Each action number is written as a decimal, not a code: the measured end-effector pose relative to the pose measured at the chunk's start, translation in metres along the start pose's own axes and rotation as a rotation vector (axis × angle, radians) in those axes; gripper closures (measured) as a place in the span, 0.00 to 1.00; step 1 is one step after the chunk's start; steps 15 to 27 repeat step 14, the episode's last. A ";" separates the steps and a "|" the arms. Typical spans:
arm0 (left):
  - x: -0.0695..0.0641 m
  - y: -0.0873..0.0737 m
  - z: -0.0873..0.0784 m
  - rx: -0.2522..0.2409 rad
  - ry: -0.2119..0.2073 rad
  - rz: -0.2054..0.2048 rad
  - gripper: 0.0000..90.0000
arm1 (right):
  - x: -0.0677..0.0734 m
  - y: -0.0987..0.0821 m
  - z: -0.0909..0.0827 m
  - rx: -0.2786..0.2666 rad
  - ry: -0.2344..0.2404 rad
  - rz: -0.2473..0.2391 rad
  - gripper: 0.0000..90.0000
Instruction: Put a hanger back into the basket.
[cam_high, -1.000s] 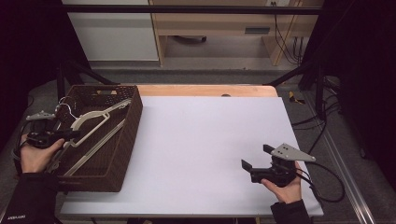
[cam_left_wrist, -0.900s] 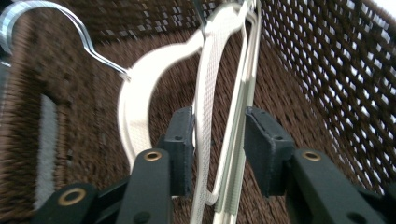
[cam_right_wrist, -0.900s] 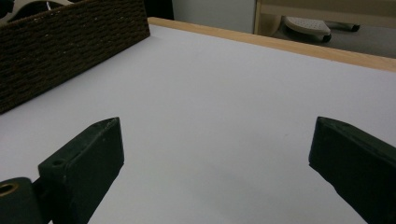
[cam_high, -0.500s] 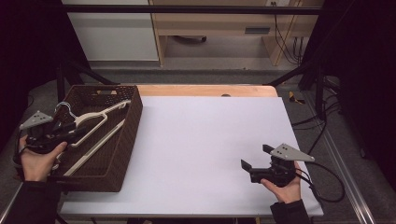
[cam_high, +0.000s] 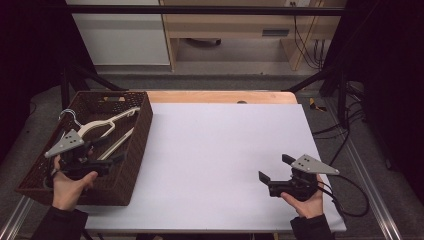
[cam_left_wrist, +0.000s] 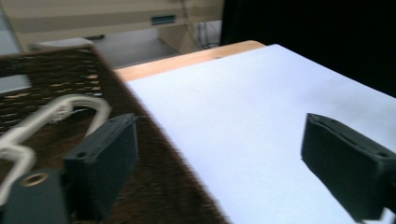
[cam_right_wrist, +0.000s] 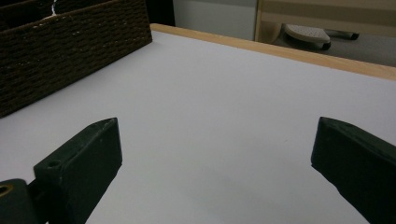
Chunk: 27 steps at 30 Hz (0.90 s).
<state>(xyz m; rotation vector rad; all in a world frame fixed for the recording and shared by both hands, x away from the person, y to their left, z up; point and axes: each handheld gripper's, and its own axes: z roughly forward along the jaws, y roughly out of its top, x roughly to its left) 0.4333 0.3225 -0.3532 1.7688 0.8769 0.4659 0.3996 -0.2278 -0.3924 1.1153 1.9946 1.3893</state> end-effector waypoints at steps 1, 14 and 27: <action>-0.004 -0.001 0.002 0.005 -0.003 0.008 0.09 | 0.000 0.000 0.000 0.001 -0.002 0.002 0.02; -0.025 -0.011 0.015 0.041 -0.020 0.061 0.06 | -0.007 -0.004 -0.007 -0.009 -0.008 0.010 0.01; -0.025 -0.011 0.015 0.041 -0.020 0.061 0.06 | -0.007 -0.004 -0.007 -0.009 -0.008 0.010 0.01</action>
